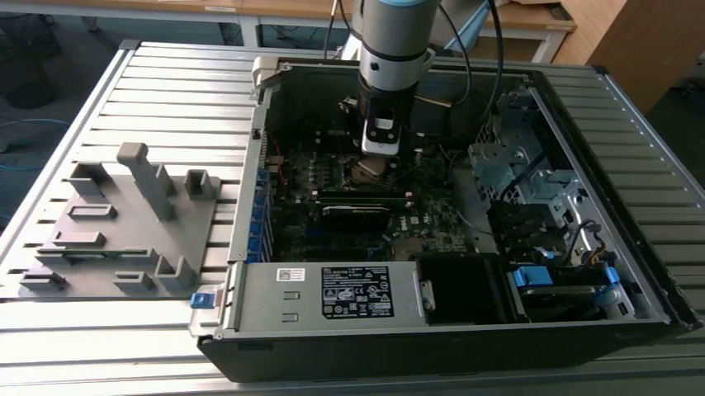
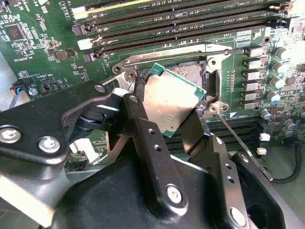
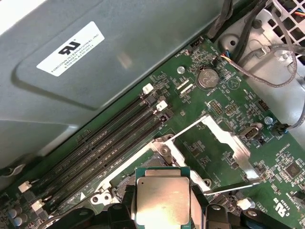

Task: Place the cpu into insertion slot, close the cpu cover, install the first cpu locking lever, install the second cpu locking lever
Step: 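Place the cpu into insertion slot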

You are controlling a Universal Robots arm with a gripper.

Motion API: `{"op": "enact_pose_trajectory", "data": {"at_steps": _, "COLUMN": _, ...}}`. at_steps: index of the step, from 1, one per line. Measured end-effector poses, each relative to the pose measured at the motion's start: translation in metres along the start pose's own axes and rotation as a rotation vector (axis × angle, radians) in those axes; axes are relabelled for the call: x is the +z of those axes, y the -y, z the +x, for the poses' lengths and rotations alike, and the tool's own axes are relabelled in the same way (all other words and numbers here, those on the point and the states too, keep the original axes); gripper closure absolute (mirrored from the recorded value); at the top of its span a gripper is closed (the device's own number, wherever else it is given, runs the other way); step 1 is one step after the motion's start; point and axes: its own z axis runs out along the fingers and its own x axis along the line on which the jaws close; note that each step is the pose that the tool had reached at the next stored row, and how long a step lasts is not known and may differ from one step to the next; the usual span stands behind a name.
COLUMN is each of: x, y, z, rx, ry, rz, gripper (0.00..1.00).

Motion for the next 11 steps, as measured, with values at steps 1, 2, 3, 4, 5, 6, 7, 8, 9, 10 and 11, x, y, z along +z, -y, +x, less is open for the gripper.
{"op": "enact_pose_trajectory", "data": {"at_steps": 1, "x": 0.0002, "y": 0.0000, "z": 0.0000, "rx": 0.013, "ry": 0.0009, "rz": -0.0003, "gripper": 0.46}}
{"op": "enact_pose_trajectory", "data": {"at_steps": 2, "x": 0.0004, "y": 0.0000, "z": 0.0000, "rx": 0.030, "ry": 0.0022, "rz": -0.0006, "gripper": 0.46}}
{"op": "enact_pose_trajectory", "data": {"at_steps": 3, "x": 0.0005, "y": 0.0001, "z": 0.0000, "rx": 0.047, "ry": 0.0036, "rz": -0.0008, "gripper": 0.46}}
{"op": "enact_pose_trajectory", "data": {"at_steps": 4, "x": 0.0008, "y": 0.0000, "z": 0.0000, "rx": 0.067, "ry": 0.0051, "rz": -0.0011, "gripper": 0.46}}
{"op": "enact_pose_trajectory", "data": {"at_steps": 5, "x": 0.0009, "y": 0.0001, "z": 0.0000, "rx": 0.085, "ry": 0.0065, "rz": -0.0013, "gripper": 0.46}}
{"op": "enact_pose_trajectory", "data": {"at_steps": 6, "x": 0.0011, "y": 0.0001, "z": 0.0000, "rx": 0.102, "ry": 0.0079, "rz": -0.0015, "gripper": 0.46}}
{"op": "enact_pose_trajectory", "data": {"at_steps": 7, "x": 0.0012, "y": 0.0001, "z": 0.0000, "rx": 0.119, "ry": 0.0092, "rz": -0.0018, "gripper": 0.46}}
{"op": "enact_pose_trajectory", "data": {"at_steps": 8, "x": 0.0013, "y": 0.0001, "z": 0.0000, "rx": 0.133, "ry": 0.0103, "rz": -0.0020, "gripper": 0.46}}
{"op": "enact_pose_trajectory", "data": {"at_steps": 9, "x": 0.0014, "y": 0.0001, "z": 0.0000, "rx": 0.147, "ry": 0.0113, "rz": -0.0023, "gripper": 0.46}}
{"op": "enact_pose_trajectory", "data": {"at_steps": 10, "x": 0.0015, "y": 0.0001, "z": 0.0000, "rx": 0.160, "ry": 0.0124, "rz": -0.0025, "gripper": 0.46}}
{"op": "enact_pose_trajectory", "data": {"at_steps": 11, "x": 0.0015, "y": 0.0002, "z": 0.0000, "rx": 0.173, "ry": 0.0133, "rz": -0.0027, "gripper": 0.46}}
